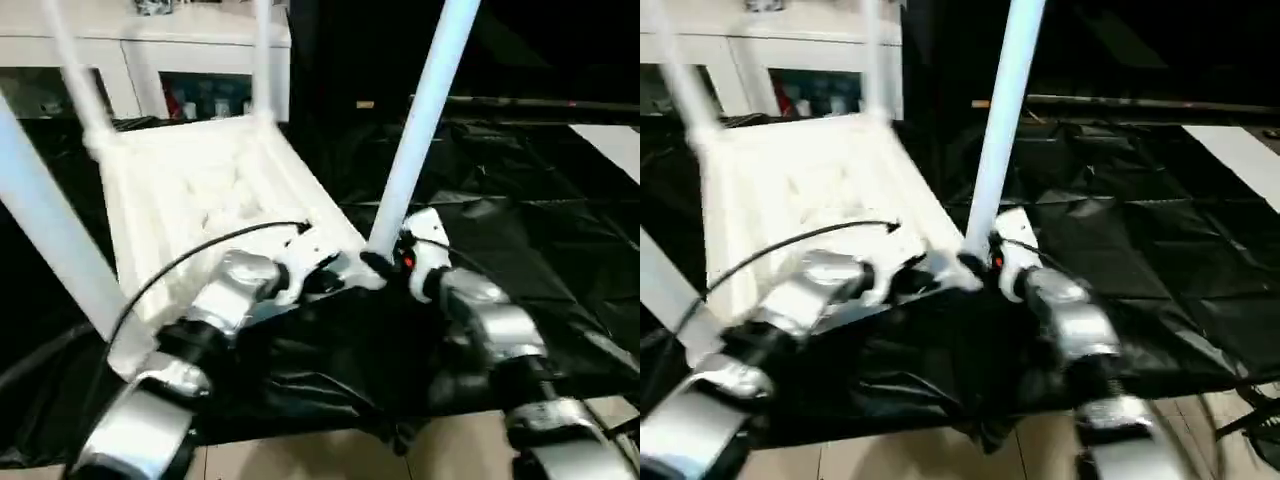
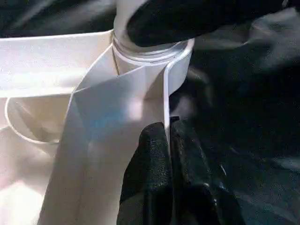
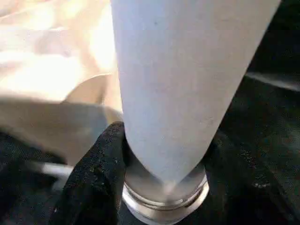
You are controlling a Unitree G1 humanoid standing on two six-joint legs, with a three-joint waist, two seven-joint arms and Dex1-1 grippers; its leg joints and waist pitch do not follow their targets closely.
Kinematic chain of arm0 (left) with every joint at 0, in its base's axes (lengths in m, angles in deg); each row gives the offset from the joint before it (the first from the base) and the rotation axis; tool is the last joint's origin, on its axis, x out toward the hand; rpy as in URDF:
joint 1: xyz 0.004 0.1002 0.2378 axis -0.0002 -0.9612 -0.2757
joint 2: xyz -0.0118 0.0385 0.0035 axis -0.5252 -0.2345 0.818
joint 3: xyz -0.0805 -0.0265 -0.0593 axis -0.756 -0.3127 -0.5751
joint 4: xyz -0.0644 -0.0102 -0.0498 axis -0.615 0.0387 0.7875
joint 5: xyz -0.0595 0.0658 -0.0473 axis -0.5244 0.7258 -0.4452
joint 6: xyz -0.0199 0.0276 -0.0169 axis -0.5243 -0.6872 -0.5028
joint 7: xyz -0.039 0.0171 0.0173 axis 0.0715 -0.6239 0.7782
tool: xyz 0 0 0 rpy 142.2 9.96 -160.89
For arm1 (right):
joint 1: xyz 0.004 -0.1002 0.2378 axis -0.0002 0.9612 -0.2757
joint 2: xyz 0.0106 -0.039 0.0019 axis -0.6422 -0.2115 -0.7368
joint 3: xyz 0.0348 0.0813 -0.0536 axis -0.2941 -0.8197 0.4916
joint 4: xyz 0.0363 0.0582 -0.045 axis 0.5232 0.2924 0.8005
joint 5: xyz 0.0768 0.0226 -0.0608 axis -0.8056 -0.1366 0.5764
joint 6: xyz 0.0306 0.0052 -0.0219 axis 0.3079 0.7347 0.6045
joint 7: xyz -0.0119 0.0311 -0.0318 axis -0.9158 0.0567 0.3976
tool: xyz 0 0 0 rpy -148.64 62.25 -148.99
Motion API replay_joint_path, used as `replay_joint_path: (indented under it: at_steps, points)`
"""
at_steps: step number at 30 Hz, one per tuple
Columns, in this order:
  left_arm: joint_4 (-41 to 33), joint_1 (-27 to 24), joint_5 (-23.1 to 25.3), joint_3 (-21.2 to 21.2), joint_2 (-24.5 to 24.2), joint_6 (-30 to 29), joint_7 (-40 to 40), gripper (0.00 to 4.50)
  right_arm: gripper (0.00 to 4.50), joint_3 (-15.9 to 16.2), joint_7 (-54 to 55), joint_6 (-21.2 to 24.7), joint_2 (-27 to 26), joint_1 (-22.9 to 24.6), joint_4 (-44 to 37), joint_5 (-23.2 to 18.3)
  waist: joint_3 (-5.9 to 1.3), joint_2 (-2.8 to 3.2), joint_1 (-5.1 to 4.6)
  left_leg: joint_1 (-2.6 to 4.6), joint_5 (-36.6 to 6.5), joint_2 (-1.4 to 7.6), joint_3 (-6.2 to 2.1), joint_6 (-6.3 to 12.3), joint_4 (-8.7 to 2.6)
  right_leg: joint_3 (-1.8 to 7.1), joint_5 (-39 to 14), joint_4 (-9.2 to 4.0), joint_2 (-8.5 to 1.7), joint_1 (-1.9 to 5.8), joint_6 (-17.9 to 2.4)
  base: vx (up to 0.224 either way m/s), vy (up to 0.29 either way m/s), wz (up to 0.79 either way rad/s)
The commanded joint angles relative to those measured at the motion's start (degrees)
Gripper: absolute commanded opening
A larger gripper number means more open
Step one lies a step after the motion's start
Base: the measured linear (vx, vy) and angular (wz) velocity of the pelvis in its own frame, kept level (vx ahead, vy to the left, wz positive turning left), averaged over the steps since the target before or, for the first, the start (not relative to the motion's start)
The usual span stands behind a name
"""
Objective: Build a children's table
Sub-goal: Rotate leg to tighten
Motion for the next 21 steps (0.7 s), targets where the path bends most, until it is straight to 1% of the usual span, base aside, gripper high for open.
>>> replay_joint_path:
  at_steps: [1, 3, 5, 8, 9, 10, 11, 13, 14, 15, 16, 17, 18, 19, 20, 21]
  points:
    - [1.22, -0.15, -0.52, 1.66, 5.57, 0.44, -3.81, 0.0, 2.02, 5.19, -1.07, 1.67, -5.61, 0.35, 1.93, 0.24, -2.73, -0.19, 0.04, -0.15, -19.07, -0.82, 0.75, 0.53, -3.72, 1.06, -25.67, -4.68, -1.33, 2.29, -6.21, 0.0, 0.0, 0.0]
    - [1.12, -0.23, -0.49, 2.02, 6.2, 0.47, -3.75, 0.0, 2.02, 5.6, -1.45, 1.44, -6.29, 0.34, 1.73, 0.17, -2.75, -0.16, 0.21, -0.12, -19.03, -0.81, 0.84, 1.2, -3.7, 1.12, -25.12, -4.66, -1.33, 2.3, -6.23, 0.0, 0.0, 0.0]
    - [0.07, -1.01, -0.23, 3.3, 6.75, 1.15, -2.01, 0.0, 2.02, 6.15, -2.42, 1.28, -6.94, 0.65, 0.57, -0.1, -2.82, -0.04, 0.32, -0.36, -18.34, -0.79, 0.82, 1.52, -3.83, 1.13, -24.56, -4.6, -1.37, 2.55, -6.13, 0.0, 0.0, 0.0]
    - [-0.38, -1.51, 0.31, 3.99, 6.43, 1.37, -1.41, 0.0, 2.02, 5.24, -2.37, 1.16, -6.88, 0.78, 0.45, -0.64, -2.83, 0.06, 0.3, -0.3, -18.47, -0.75, 0.81, 1.5, -3.9, 1.13, -24.64, -4.62, -1.36, 2.48, -6.11, 0.0, 0.0, 0.0]
    - [-0.39, -1.54, 0.34, 4.02, 6.41, 1.37, -1.4, 0.0, 2.36, 5.12, -2.33, 1.15, -6.89, 0.78, 0.47, -0.69, -2.84, 0.16, 0.31, -0.29, -18.61, -0.74, 0.79, 1.45, -3.92, 1.12, -24.73, -4.63, -1.38, 2.49, -6.12, 0.0, 0.0, 0.0]
    - [-0.41, -1.81, 0.56, 4.04, 5.89, 1.78, -0.59, 0.0, 2.71, 3.49, -3.09, 1.43, -6.41, 0.82, 0.39, -1.7, -2.83, 0.22, 0.26, -0.22, -19.28, -0.72, 0.76, 1.33, -3.98, 1.11, -25.07, -4.76, -1.37, 2.43, -6.08, 0.0, 0.0, 0.0]
    - [-0.41, -1.81, 0.56, 4.04, 5.89, 1.78, -0.59, 0.0, 2.71, 3.49, -3.09, 1.43, -6.41, 0.82, 0.39, -1.7, -2.83, 0.22, 0.26, -0.22, -19.28, -0.72, 0.76, 1.33, -3.98, 1.11, -25.07, -4.76, -1.37, 2.43, -6.08, 0.0, 0.0, 0.0]
    - [-0.33, -1.88, 0.57, 3.86, 5.01, 3.12, 1.31, 0.0, 2.8, 3.39, -5.97, 2.15, -4.13, 1.32, -1.54, -2.49, -2.84, 0.41, 0.25, -0.27, -19.67, -0.65, 0.69, 1.32, -4.06, 1.15, -24.35, -4.7, -1.37, 2.46, -6.21, 0.0, 0.0, 0.0]
    - [-0.31, -1.85, 0.53, 3.79, 4.81, 3.24, 1.58, 0.0, 3.05, 3.57, -6.75, 2.28, -3.47, 1.49, -2.15, -2.56, -2.84, 0.41, 0.25, -0.27, -19.67, -0.65, 0.69, 1.32, -4.06, 1.15, -24.35, -4.7, -1.37, 2.46, -6.21, 0.0, 0.0, 0.0]
    - [-0.3, -1.84, 0.56, 3.96, 4.11, 4.59, 2.74, 0.0, 3.05, 4.11, -9.21, 2.89, -1.69, 2.12, -4.04, -2.88, -2.9, 0.26, 0.32, -0.3, -19.37, -0.68, 0.73, 1.5, -4.02, 1.13, -23.65, -4.69, -1.31, 2.62, -6.29, 0.0, 0.0, 0.0]
    - [-0.39, -1.89, 0.51, 4.1, 3.51, 5.31, 3.79, 0.0, 3.13, 4.62, -11.46, 3.43, -0.03, 2.82, -5.84, -3.19, -3.0, 0.16, 0.68, -0.31, -18.34, -0.65, 0.79, 2.17, -3.93, 1.18, -21.97, -4.61, -1.27, 2.85, -6.42, 0.0, 0.0, 0.0]
    - [-0.49, -1.94, 0.49, 4.16, 2.73, 5.58, 4.79, 0.0, 3.13, 5.14, -14.36, 3.89, 2.33, 3.92, -8.26, -3.65, -2.99, 0.16, 0.97, -0.29, -17.12, -0.51, 0.89, 2.58, -3.87, 1.32, -19.53, -4.36, -1.3, 2.87, -7.12, 0.0, 0.0, 0.0]
    - [-0.61, -2.09, 0.35, 4.39, 1.76, 6.96, 6.58, 0.0, 3.13, 5.38, -17.66, 4.68, 5.13, 5.38, -11.08, -4.5, -3.04, 0.19, 0.98, -0.33, -16.58, -0.47, 0.97, 2.76, -3.81, 1.39, -18.31, -4.15, -1.32, 2.86, -7.67, 0.0, 0.0, 0.0]
    - [-0.73, -2.21, 0.15, 4.5, 0.91, 7.45, 8.14, 0.0, 3.13, 5.48, -20.59, 5.11, 7.84, 6.78, -13.63, -5.25, -3.16, 0.1, 1.55, -0.19, -15.44, -0.42, 1.05, 3.38, -3.65, 1.41, -16.26, -4.03, -1.33, 3.16, -8.16, 0.0, 0.0, 0.0]
    - [-0.71, -2.23, 0.11, 4.6, -0.03, 7.62, 9.46, 0.0, 3.13, 5.39, -23.68, 5.77, 10.85, 8.38, -16.24, -6.23, -3.05, 0.03, 1.94, -0.34, -14.4, -0.35, 1.17, 4.04, -3.58, 1.57, -13.79, -3.73, -1.3, 3.17, -9.11, 0.0, 0.0, 0.0]
    - [-0.71, -2.35, 0.06, 4.76, -1.26, 8.63, 11.45, 0.0, 3.13, 5.17, -27.45, 6.03, 14.62, 10.48, -19.15, -7.01, -2.96, -0.05, 2.3, -0.24, -14.25, -0.36, 1.17, 4.25, -3.64, 1.49, -13.95, -3.79, -1.22, 3.3, -9.07, 0.0, 0.0, 0.0]
